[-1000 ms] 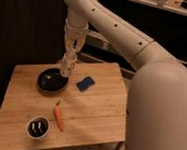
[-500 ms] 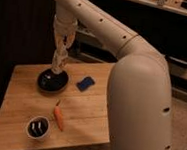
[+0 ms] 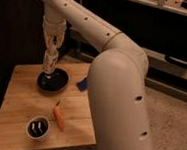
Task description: Place the bottle in the ceramic bowl
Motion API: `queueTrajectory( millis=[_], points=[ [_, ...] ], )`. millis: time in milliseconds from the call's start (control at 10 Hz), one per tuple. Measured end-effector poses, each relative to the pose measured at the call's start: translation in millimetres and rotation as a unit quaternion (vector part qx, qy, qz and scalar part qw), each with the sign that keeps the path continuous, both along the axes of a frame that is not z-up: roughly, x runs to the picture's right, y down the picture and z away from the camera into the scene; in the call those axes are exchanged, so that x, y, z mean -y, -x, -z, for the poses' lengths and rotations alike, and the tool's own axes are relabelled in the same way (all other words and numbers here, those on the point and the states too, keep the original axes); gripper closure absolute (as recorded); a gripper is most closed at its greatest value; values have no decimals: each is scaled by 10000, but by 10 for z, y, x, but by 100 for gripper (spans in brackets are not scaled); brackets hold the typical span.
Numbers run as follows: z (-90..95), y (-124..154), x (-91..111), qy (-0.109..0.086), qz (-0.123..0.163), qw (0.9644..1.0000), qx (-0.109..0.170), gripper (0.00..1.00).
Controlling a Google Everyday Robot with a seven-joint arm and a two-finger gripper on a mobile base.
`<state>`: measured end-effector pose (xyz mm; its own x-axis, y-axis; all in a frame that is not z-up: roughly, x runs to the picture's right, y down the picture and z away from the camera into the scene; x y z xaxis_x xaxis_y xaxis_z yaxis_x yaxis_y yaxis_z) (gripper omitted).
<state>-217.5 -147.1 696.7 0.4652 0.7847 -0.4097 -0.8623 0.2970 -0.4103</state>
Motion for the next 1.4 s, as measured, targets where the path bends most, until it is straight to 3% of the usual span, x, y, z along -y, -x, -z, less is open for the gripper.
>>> queueTrajectory(
  millis=[600,1000,1100,1400],
  points=[
    [-451,554,-205,169,199,9995,148,94],
    [-830,732,-396,362,211,9989,203,94],
    [-919,748,-435,413,172,9988,216,90],
    [-1247,699,-553,632,-41,9977,235,58]
  ],
)
